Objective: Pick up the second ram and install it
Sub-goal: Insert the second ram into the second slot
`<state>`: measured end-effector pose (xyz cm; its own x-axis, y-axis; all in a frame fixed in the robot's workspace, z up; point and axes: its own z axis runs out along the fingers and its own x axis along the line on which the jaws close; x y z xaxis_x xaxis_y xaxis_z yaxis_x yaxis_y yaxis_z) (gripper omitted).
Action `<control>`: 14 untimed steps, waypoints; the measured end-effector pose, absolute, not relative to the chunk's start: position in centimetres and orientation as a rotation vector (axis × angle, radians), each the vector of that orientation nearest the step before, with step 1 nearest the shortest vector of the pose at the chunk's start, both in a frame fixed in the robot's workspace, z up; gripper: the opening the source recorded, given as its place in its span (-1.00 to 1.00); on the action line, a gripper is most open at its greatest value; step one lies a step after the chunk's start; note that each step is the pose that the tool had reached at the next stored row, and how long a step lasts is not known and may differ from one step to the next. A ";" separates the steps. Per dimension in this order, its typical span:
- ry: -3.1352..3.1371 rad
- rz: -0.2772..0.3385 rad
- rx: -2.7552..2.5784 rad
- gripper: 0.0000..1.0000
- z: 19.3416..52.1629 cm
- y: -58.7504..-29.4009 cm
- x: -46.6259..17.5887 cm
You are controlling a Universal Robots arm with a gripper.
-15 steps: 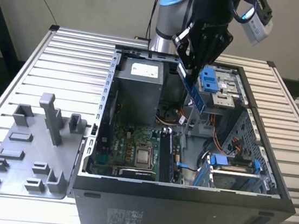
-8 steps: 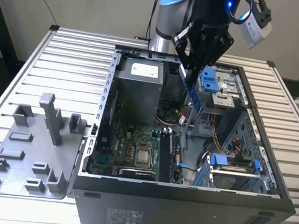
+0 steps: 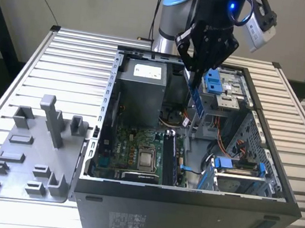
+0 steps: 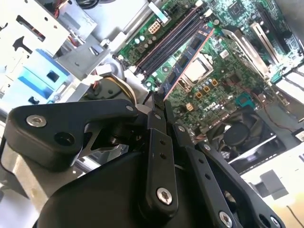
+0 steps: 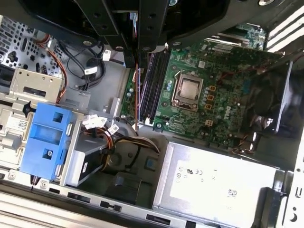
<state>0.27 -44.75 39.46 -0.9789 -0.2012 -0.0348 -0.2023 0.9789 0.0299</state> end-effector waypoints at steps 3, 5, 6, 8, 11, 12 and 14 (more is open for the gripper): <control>3.098 0.051 -0.265 -0.73 39.4 -44.8 0.3; 3.100 0.050 -0.228 -0.73 39.4 -44.8 0.3; 3.101 0.050 -0.210 -0.73 39.3 -44.8 0.3; 3.103 0.049 -0.170 -0.73 39.3 -44.9 0.3; 3.106 0.048 -0.107 -0.73 39.3 -44.9 0.3; 3.106 0.048 -0.087 -0.73 39.2 -44.9 0.3; 3.107 0.047 -0.050 -0.73 39.2 -44.9 0.3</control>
